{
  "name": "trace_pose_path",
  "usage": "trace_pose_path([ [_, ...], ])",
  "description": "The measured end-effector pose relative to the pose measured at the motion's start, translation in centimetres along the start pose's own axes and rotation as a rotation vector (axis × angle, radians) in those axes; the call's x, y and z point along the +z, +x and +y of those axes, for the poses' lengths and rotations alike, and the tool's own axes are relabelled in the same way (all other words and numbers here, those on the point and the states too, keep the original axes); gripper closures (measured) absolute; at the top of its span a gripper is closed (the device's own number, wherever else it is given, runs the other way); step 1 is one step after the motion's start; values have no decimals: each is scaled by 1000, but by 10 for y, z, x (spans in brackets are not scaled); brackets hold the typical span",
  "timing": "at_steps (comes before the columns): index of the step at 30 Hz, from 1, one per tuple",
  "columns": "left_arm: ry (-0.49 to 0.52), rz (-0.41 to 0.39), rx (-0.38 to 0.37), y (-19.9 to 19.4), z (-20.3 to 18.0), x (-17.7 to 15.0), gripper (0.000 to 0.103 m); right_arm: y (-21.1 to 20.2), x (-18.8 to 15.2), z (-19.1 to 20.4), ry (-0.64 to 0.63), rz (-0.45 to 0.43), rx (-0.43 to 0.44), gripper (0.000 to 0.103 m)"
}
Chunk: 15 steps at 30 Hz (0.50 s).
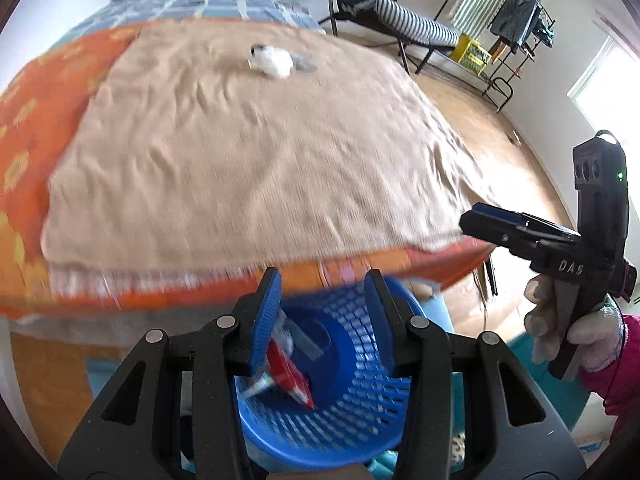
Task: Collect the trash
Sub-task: 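Move both open tools back over the white tissue on the blanket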
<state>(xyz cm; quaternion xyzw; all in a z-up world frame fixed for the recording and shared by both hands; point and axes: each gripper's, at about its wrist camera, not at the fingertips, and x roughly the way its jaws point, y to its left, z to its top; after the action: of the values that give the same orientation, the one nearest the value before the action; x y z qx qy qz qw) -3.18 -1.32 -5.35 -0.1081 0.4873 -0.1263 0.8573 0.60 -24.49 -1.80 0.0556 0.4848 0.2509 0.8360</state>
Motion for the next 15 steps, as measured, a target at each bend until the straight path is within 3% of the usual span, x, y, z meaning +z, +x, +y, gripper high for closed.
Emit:
trace_pose_path([
  [8,0,-73,28,6,25,56,59,6,58,-5,14,-99,-17,29],
  [15,-10,-107,11,21,47,101,59,36,98,-11,62,-75,42,29],
])
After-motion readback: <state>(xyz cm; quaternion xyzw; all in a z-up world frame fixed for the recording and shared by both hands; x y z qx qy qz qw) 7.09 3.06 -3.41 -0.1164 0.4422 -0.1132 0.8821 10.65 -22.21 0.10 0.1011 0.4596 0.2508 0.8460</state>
